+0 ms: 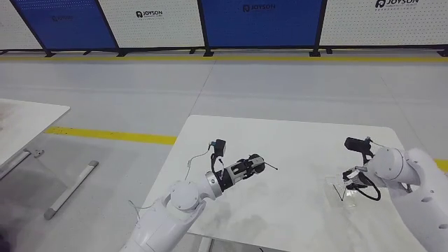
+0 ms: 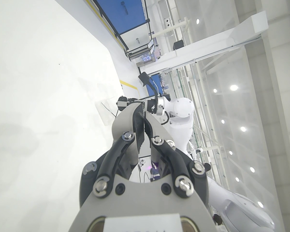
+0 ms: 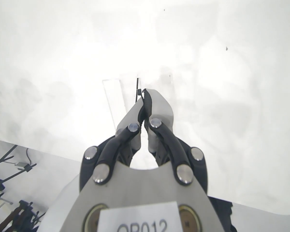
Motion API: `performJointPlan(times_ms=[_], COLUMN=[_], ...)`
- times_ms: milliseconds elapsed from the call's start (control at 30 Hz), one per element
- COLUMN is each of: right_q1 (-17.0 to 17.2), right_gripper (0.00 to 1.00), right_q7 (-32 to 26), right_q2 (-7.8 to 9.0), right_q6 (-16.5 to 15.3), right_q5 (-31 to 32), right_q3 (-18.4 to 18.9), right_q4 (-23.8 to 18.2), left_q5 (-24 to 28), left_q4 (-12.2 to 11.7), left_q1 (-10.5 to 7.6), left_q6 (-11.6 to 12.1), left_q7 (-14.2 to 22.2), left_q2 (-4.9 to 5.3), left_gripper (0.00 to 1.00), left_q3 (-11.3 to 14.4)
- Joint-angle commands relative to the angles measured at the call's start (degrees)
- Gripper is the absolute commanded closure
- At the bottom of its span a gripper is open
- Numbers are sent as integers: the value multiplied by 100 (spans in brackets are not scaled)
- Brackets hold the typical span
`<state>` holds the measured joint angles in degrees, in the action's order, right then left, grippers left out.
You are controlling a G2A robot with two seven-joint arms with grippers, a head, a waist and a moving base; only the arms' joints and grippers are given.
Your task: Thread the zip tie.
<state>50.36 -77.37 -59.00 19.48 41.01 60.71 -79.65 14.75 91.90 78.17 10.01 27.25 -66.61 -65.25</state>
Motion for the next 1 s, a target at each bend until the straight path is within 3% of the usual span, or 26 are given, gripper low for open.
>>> performJointPlan(times_ms=[0, 100, 533, 600, 700, 867, 967], right_q1=[347, 831, 831, 889, 949, 1478, 1568], right_gripper=[100, 100, 100, 100, 100, 100, 100], right_q7=[273, 564, 564, 837, 1167, 1764, 1796], right_q2=[41, 98, 98, 95, 104, 114, 119], right_q6=[0, 0, 0, 0, 0, 0, 0], right_q5=[-94, -321, -321, -265, -209, -341, -227], right_q3=[356, 839, 839, 859, 1016, 1375, 1352], right_q4=[-432, -880, -880, -920, -1145, -1888, -1958], left_q5=[0, 0, 0, 0, 0, 0, 0], left_q4=[0, 0, 0, 0, 0, 0, 0], left_q1=[0, 0, 0, 0, 0, 0, 0], left_q6=[0, 0, 0, 0, 0, 0, 0], left_q7=[0, 0, 0, 0, 0, 0, 0], left_q2=[0, 0, 0, 0, 0, 0, 0], left_gripper=[100, 100, 100, 100, 100, 100, 100], left_q3=[0, 0, 0, 0, 0, 0, 0])
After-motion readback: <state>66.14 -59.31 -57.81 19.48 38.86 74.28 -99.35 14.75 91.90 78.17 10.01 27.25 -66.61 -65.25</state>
